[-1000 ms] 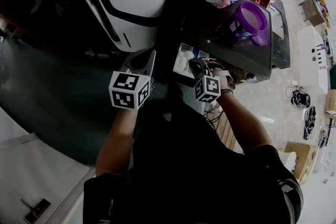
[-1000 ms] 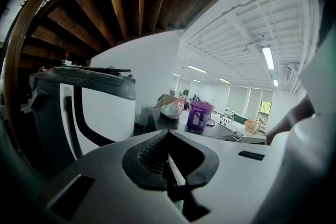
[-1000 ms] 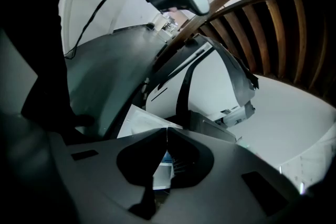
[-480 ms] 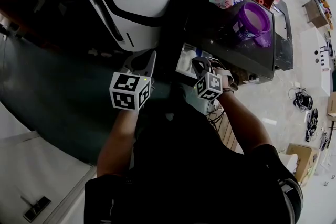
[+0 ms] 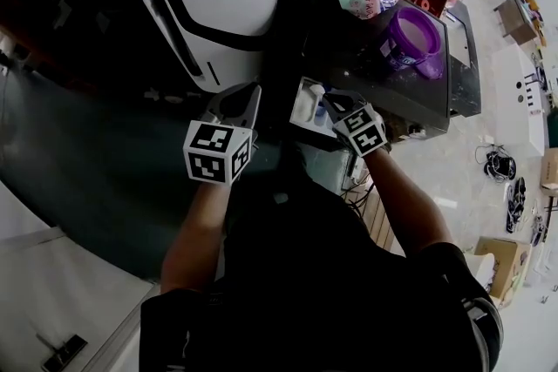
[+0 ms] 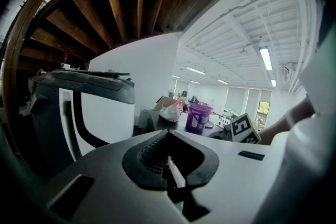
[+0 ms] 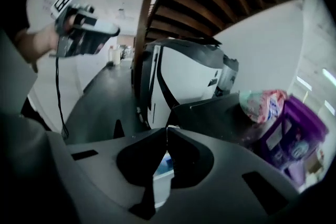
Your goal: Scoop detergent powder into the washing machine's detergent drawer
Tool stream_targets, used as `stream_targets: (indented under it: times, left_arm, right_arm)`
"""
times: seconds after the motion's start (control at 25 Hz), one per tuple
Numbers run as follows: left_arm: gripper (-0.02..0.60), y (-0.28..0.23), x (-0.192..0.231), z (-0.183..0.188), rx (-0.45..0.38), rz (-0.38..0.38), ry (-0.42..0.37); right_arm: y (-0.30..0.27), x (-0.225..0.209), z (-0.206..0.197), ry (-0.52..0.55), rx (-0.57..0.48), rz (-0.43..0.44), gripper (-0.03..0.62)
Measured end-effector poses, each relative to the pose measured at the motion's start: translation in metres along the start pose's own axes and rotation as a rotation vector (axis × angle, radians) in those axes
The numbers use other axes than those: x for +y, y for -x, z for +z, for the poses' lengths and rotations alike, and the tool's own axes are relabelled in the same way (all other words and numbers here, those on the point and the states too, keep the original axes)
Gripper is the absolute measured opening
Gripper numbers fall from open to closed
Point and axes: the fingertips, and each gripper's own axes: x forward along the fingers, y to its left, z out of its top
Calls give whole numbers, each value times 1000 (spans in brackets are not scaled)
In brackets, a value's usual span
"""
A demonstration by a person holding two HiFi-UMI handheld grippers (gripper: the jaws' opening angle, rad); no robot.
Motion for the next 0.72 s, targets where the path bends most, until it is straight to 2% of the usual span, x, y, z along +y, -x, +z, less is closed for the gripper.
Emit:
stream_targets:
  times: [0.08, 0.2, 0.48, 0.72]
  left_arm:
    - [8, 1, -1, 1, -4, -7, -2]
    - [8, 2, 1, 1, -6, -11, -1]
    - [8, 3, -2, 6, -10, -36, -11]
    - [8, -1, -2, 12, -12, -49, -15]
  right_arm:
    - [5, -7, 3, -155, -39, 26, 18]
    - [12, -15, 8, -292, -88, 46, 18]
    - [26, -18, 19, -463, -156, 85, 18]
    - [38, -22, 31, -595, -238, 154, 18]
